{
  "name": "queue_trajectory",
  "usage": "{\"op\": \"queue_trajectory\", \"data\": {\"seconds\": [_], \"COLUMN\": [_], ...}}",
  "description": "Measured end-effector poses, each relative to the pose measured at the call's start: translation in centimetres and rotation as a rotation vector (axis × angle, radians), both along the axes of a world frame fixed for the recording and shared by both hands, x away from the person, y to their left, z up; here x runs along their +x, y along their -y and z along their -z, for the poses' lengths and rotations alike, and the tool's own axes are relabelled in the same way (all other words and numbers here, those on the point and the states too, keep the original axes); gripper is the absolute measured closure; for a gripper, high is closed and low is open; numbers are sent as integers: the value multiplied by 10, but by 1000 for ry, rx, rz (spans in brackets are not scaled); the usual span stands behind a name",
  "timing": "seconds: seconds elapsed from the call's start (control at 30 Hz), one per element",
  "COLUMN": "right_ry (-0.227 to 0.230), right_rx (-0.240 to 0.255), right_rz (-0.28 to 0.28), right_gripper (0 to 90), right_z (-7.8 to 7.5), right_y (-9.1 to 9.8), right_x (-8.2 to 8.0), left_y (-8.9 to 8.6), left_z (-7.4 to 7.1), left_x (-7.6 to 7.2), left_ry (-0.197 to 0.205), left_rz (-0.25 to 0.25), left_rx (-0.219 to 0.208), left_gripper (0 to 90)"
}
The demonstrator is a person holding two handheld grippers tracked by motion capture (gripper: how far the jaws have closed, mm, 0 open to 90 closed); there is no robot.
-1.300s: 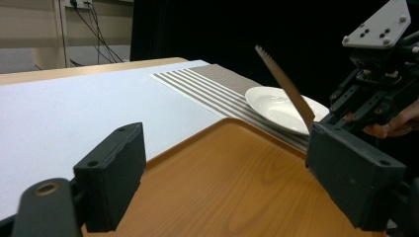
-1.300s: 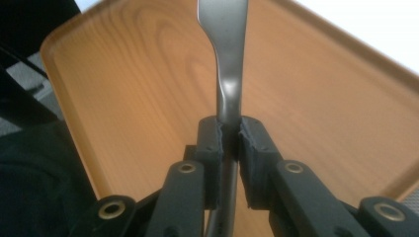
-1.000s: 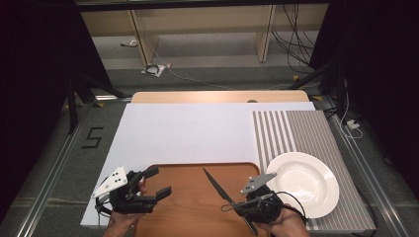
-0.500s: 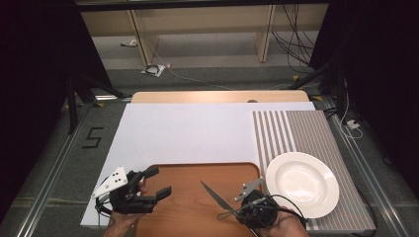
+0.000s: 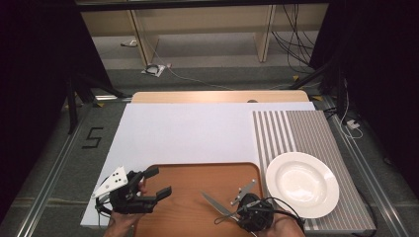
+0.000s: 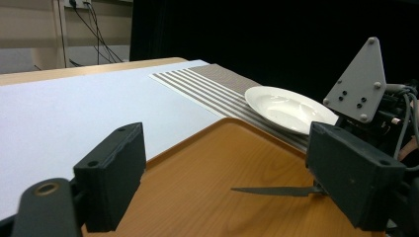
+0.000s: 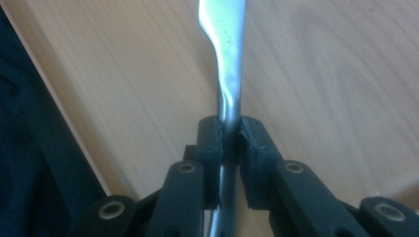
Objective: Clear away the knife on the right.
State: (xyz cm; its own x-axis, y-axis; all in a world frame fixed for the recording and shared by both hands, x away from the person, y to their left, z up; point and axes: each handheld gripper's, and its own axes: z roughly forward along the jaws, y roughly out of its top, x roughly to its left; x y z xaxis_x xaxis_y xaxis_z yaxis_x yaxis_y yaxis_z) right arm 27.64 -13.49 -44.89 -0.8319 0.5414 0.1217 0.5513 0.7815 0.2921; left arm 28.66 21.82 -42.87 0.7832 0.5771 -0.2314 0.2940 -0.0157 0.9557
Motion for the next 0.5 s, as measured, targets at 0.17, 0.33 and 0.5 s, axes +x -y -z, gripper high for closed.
{"op": "queue_trajectory", "data": {"seconds": [0.17,0.33,0.5], "right_ry": [3,4,23], "right_rx": [-21,-46,-17], "right_rz": [-3,4,23], "right_gripper": [802,784,635], "right_z": [3,4,-3], "right_y": [-3,-2,1], "right_x": [-1,-1,0], "left_y": [0,0,-1], "left_z": [0,0,0], "left_x": [0,0,0], "left_ry": [0,0,-1], "left_rz": [-1,0,-4], "left_rx": [0,-1,-2], "left_gripper": [156,156,156]}}
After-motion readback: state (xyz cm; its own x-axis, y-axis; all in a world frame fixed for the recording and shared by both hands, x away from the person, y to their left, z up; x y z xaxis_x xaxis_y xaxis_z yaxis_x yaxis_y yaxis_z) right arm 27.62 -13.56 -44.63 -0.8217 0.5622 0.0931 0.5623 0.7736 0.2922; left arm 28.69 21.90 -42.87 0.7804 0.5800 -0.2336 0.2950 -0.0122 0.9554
